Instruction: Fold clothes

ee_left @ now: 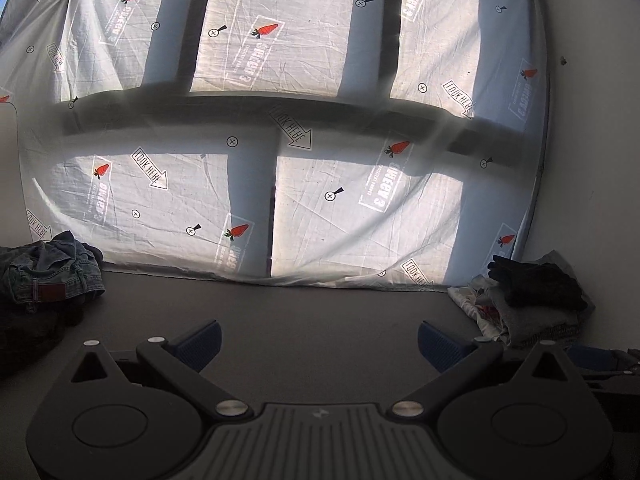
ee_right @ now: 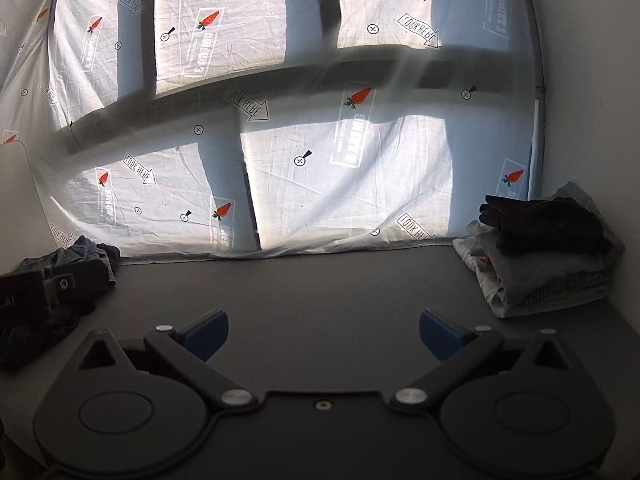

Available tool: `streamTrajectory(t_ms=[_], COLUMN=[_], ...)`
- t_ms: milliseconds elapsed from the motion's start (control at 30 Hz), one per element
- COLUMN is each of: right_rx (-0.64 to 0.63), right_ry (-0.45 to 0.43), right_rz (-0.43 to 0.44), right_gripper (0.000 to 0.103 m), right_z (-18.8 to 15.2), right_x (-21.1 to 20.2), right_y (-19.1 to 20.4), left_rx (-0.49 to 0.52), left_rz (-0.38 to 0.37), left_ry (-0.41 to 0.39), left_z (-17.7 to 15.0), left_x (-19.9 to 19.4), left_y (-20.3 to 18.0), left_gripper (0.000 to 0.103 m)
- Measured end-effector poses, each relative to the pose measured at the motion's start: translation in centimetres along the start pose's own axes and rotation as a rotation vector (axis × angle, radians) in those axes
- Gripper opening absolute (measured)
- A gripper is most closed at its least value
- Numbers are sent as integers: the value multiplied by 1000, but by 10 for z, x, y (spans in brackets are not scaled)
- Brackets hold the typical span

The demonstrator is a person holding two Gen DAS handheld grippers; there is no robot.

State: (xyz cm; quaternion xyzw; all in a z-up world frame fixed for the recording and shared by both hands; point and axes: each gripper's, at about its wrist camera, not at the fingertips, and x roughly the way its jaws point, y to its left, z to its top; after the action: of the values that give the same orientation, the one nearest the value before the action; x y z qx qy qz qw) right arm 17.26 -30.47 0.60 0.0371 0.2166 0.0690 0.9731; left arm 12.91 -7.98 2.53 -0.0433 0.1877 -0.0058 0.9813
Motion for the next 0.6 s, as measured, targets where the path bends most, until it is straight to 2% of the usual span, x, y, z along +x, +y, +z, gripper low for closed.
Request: streamTrajectory(t_ms=[233, 433, 600], right_rx=[9, 36, 13], right_ry=[114, 146, 154], right_rz=[-20, -41, -53], right_gripper=[103, 103, 103], right_z=[-37, -64, -75], right_x=[-42, -66, -79], right_y=[71, 108, 126], left_rx=[29, 18, 5], left_rz=[20, 26, 25], left_ry=[58, 92, 106], left_z=[-29, -42, -51], left_x=[-50, -74, -88], left_y=[54, 89, 100], left_gripper=[103, 103, 103])
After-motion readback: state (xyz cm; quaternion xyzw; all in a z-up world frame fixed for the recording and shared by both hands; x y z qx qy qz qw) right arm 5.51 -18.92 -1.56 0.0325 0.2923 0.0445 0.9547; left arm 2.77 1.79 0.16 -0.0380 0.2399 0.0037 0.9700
